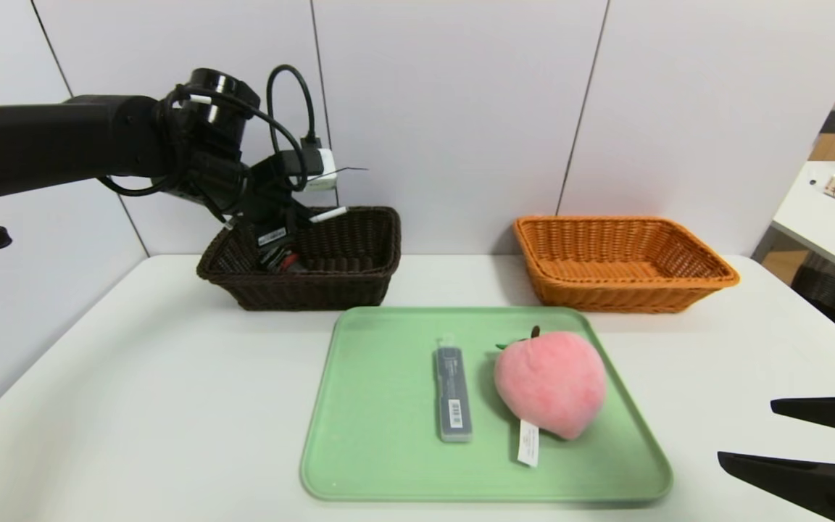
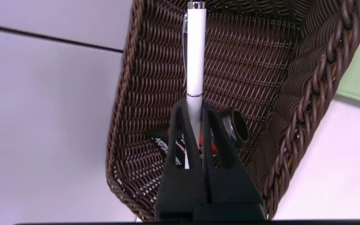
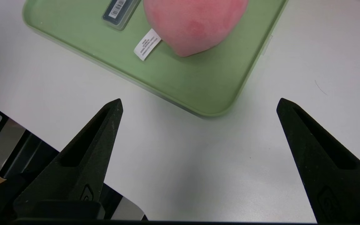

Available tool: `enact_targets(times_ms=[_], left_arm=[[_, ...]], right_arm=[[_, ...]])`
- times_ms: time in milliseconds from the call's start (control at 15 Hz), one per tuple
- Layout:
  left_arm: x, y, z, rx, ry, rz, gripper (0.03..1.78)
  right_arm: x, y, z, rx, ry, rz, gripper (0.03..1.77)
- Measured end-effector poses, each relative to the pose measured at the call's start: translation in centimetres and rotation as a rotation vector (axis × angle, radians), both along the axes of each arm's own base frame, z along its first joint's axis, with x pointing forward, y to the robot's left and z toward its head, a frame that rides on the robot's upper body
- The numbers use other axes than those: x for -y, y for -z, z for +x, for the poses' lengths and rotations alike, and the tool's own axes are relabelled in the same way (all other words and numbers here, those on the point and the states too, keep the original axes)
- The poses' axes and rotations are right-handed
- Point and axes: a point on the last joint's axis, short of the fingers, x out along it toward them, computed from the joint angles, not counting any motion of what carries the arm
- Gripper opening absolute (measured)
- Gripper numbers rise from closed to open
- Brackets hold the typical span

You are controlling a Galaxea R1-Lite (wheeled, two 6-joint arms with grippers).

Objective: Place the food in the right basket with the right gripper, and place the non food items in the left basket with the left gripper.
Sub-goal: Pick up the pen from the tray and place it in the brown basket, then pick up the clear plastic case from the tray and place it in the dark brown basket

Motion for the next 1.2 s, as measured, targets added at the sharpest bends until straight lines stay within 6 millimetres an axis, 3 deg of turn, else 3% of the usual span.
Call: enact_targets(times_ms=[467, 667, 800, 933, 1200], left_arm=[[0.4, 3.3, 1.7, -0.079, 0.001, 0.023, 0.12], [0.5, 3.7, 1.9, -0.086, -0.001, 0.022, 0.63], [0.5, 3.6, 1.9, -0.086, -0.005, 0.015, 0.86], [0.4, 2.8, 1.6, -0.088, -0.034, -0.024, 1.05], [1.1, -0.4, -0.7, -0.131, -0.161, -0.243, 1.32]], right_arm=[[0.0, 0.0, 0.0, -0.001, 0.001, 0.001, 1.7], [0.0, 0.0, 0.0, 0.0, 0.001, 0.001, 1.7], [0.0, 0.0, 0.0, 0.0, 0.001, 0.001, 1.7], [0.0, 0.0, 0.0, -0.001, 0.001, 0.001, 1.7], [0.0, 0.0, 0.0, -0.001, 0.001, 0.001, 1.7]])
